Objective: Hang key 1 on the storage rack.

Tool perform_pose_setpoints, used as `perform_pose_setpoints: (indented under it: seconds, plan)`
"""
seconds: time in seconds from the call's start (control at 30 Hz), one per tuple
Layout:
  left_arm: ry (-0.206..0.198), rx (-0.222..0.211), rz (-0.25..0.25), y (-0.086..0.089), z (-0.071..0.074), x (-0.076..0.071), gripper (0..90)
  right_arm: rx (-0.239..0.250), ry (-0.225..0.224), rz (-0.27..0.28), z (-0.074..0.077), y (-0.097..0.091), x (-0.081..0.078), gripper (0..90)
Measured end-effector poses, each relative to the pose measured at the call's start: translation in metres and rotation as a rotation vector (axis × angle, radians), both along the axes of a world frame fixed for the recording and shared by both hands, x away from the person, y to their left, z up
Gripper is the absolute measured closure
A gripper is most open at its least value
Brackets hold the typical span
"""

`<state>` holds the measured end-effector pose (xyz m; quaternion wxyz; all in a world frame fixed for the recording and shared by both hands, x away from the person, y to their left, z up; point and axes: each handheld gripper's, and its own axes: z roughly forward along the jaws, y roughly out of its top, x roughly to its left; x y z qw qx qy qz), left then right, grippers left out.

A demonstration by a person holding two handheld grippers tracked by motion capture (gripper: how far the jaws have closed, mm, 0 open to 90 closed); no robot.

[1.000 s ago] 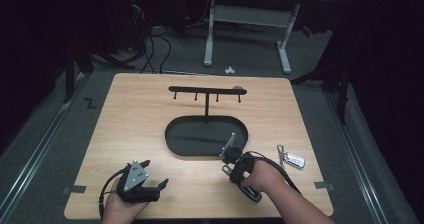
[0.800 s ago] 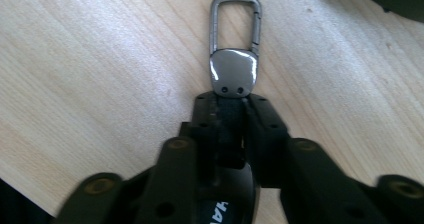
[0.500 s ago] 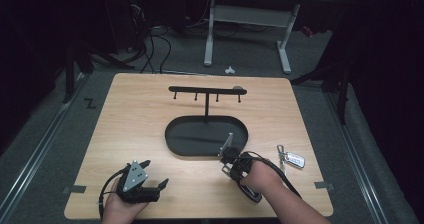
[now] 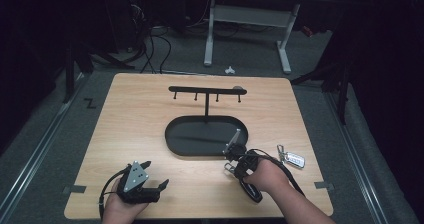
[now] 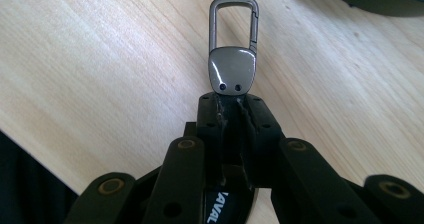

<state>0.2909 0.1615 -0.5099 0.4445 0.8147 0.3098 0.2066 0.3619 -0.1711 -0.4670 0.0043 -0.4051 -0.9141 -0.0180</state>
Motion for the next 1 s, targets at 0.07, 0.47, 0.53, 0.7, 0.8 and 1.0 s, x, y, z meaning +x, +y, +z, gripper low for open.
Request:
perform_pose_setpoints:
  seconds: [0.07, 0.47, 0.53, 0.7, 0.8, 1.0]
  plan:
    - [-0.002, 0.0, 0.001, 0.0, 0.0, 0.0, 15.5, 0.014, -0.025, 0.039, 0.004, -0.006, 0.0, 80.5]
    - [-0.001, 0.002, 0.0, -0.001, -0.001, 0.0, 15.6, 0.063, -0.077, -0.036, 0.035, -0.025, -0.008, 80.6]
    - [0.002, 0.001, 0.0, -0.001, -0.001, 0.0, 15.6, 0.07, -0.092, -0.022, 0.039, -0.027, -0.007, 80.6]
    - [0.001, 0.002, -0.001, 0.0, 0.0, 0.0, 15.6, 0.088, -0.113, -0.034, 0.05, -0.03, -0.008, 80.7]
    - [0.004, 0.0, 0.001, 0.0, -0.001, 0.0, 15.6, 0.093, -0.12, -0.038, 0.054, -0.031, -0.007, 80.7]
    - [0.003, -0.003, 0.001, 0.0, -0.001, 0.0, 15.6, 0.1, -0.137, -0.033, 0.06, -0.031, -0.006, 80.7]
